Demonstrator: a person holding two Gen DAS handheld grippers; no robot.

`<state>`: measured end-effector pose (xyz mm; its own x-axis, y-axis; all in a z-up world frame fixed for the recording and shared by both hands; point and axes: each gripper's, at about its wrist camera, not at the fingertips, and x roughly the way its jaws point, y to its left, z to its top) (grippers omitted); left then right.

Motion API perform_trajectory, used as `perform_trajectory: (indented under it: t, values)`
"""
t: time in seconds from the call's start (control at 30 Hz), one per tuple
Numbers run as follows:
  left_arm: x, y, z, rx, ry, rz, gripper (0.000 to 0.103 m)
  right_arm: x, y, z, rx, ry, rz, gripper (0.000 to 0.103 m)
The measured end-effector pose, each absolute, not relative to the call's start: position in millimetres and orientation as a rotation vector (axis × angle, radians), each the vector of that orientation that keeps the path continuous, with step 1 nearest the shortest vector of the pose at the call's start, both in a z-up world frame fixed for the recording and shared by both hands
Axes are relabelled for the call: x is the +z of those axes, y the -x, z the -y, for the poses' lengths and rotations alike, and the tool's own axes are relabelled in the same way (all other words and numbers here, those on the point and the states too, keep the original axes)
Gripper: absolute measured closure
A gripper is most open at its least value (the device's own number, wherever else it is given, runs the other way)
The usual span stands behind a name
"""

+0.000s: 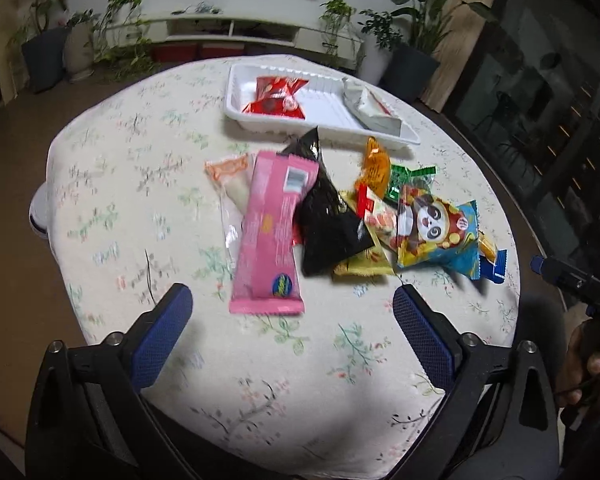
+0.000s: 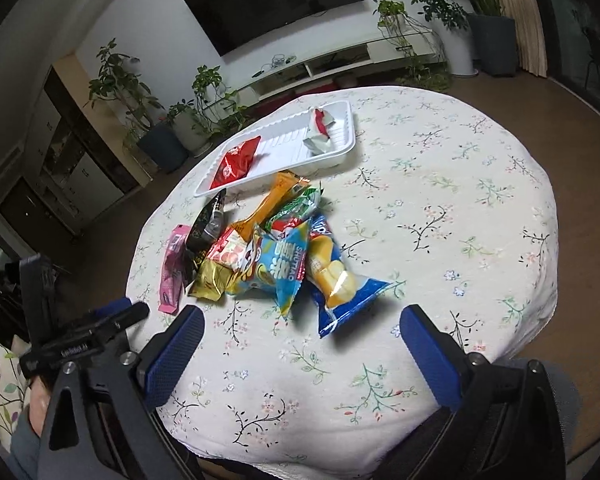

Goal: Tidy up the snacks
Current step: 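Lower the left tool onto the pink bar and close it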

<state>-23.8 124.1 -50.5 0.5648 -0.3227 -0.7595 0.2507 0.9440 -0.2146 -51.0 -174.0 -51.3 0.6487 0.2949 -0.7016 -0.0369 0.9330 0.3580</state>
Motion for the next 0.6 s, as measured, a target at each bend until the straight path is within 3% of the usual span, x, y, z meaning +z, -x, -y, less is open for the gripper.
perform_trajectory:
  t: [0.07,0.23,0.4,0.5,0.6]
  values:
    - [-49.2,15.7,-123.2,-0.343,0.060,-0.914,0.017,-52.2,50.7,169.0,0.203,-0.312,-0.848,0.005]
    - [-52.5,-11.3,-119.3,-0.369,0.038,-0.968,0.018,-50.9,55.0,158.3,0.233,-0.290,-0.843,0.011]
    - [-60.5,-32.5,-113.6,-0.392,0.028,-1.010,0.029,-51.5,56.2,150.0,0.248,-0.261,-0.845,0.016]
    - [-68.1,-45.8,-114.6,-0.397,0.041,-1.041,0.042,-53.1,55.7,148.0,0.255,-0.264,-0.854,0.018]
    - [-74.0,-54.8,-115.3,-0.406,0.053,-1.058,0.046,-54.1,55.9,147.6,0.258,-0.264,-0.855,0.019]
